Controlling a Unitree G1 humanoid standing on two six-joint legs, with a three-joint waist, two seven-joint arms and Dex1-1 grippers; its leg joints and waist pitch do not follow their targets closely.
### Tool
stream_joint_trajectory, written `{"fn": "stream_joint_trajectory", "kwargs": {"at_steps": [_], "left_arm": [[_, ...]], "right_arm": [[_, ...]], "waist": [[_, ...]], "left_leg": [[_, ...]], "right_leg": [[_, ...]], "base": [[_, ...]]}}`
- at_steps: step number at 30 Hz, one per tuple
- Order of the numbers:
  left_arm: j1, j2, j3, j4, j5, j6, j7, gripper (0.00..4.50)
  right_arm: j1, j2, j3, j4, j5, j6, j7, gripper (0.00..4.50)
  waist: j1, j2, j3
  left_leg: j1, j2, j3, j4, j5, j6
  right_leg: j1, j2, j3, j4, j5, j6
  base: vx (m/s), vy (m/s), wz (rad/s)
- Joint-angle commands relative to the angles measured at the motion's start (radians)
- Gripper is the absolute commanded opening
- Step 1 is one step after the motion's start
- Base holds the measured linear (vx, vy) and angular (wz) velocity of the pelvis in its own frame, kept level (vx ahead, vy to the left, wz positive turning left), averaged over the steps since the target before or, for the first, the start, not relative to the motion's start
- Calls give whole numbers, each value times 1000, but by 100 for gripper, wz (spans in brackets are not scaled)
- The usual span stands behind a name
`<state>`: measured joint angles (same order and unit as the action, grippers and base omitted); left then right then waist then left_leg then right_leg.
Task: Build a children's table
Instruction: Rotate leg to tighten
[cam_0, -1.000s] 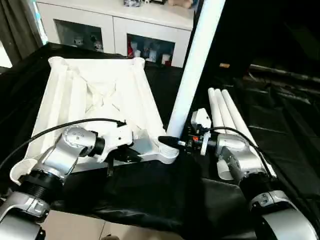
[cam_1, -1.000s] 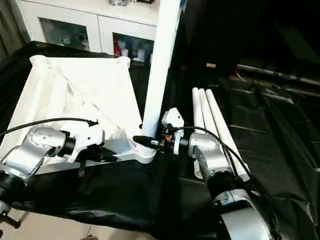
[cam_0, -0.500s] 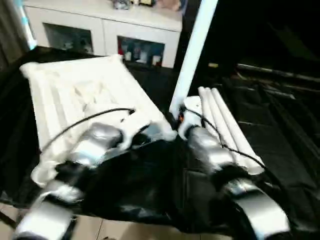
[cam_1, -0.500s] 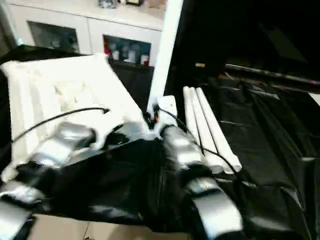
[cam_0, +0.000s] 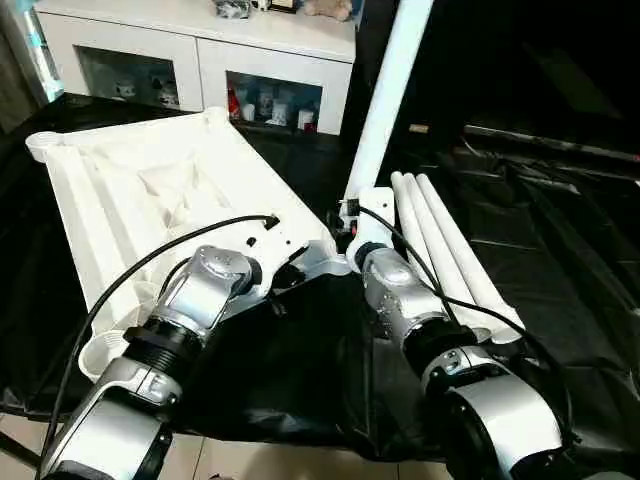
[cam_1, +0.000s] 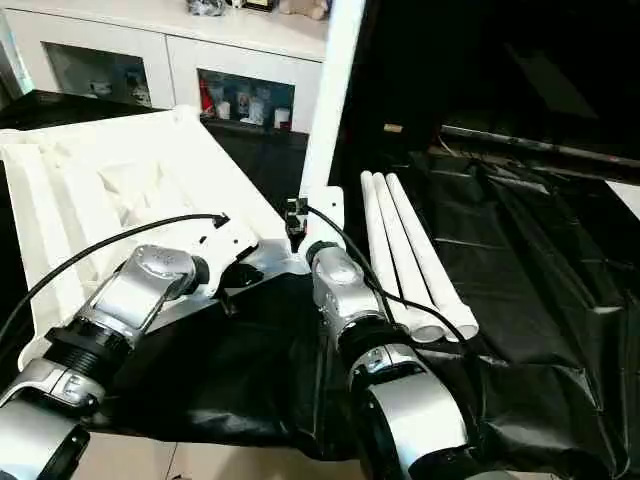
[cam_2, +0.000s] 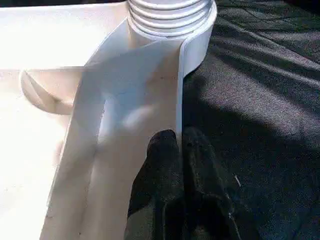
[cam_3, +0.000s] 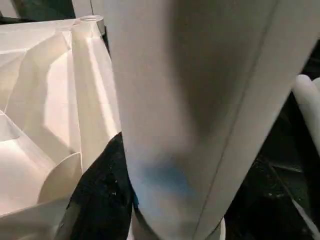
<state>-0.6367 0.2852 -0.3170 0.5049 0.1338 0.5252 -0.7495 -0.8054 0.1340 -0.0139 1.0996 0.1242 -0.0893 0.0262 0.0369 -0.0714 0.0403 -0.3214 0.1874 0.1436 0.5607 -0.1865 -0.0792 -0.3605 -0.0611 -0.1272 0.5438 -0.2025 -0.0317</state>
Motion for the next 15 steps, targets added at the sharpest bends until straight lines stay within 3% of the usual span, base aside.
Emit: {"fn": "stream_joint_trajectory", "kwargs": {"at_steps": [1, 2, 3, 6, 8, 9, 15], "left_arm": [[-29, -11, -2, 13, 25, 3, 61, 0], [-29, -11, -3, 13, 24, 1, 59, 0], [-29, -10, -4, 12, 23, -2, 55, 0], [-27, -8, -6, 6, 23, -6, 43, 0], [-27, -7, -7, 5, 22, -8, 40, 0], [-26, -5, -7, 3, 21, -10, 36, 0], [-26, 6, -5, 2, 17, -31, 23, 0]], "right_arm": [[55, 83, -6, 127, 8, 98, 6, 189], [53, 82, -13, 126, 14, 98, 12, 189], [51, 81, -19, 126, 19, 97, 18, 224], [45, 80, -30, 125, 19, 95, 31, 261], [43, 80, -34, 124, 18, 95, 32, 268], [41, 81, -35, 123, 20, 95, 37, 274], [24, 80, -37, 104, 21, 75, 100, 336]], "waist": [[-14, 36, -16], [-13, 36, -16], [-13, 36, -14], [-14, 39, -12], [-14, 40, -13], [-16, 38, -14], [-15, 40, -6]], "left_leg": [[34, 50, -40, -88, -715, -49], [33, 50, -39, -89, -710, -48], [34, 50, -39, -90, -710, -47], [35, 49, -40, -90, -722, -48], [35, 51, -41, -91, -728, -49], [27, 50, -41, -93, -710, -44], [27, 47, -38, -88, -676, -31]], "right_leg": [[-17, -105, 40, -107, -646, -7], [-17, -106, 42, -107, -643, -8], [-19, -107, 42, -109, -648, -8], [-22, -106, 40, -113, -661, -4], [-23, -108, 40, -113, -657, -7], [-15, -108, 41, -109, -652, -6], [-22, -115, 40, -120, -701, 0]], "base": [[0, 0, 0], [0, 0, 0], [0, 0, 0], [0, 0, 0], [0, 0, 0], [0, 0, 0], [0, 0, 0]]}}
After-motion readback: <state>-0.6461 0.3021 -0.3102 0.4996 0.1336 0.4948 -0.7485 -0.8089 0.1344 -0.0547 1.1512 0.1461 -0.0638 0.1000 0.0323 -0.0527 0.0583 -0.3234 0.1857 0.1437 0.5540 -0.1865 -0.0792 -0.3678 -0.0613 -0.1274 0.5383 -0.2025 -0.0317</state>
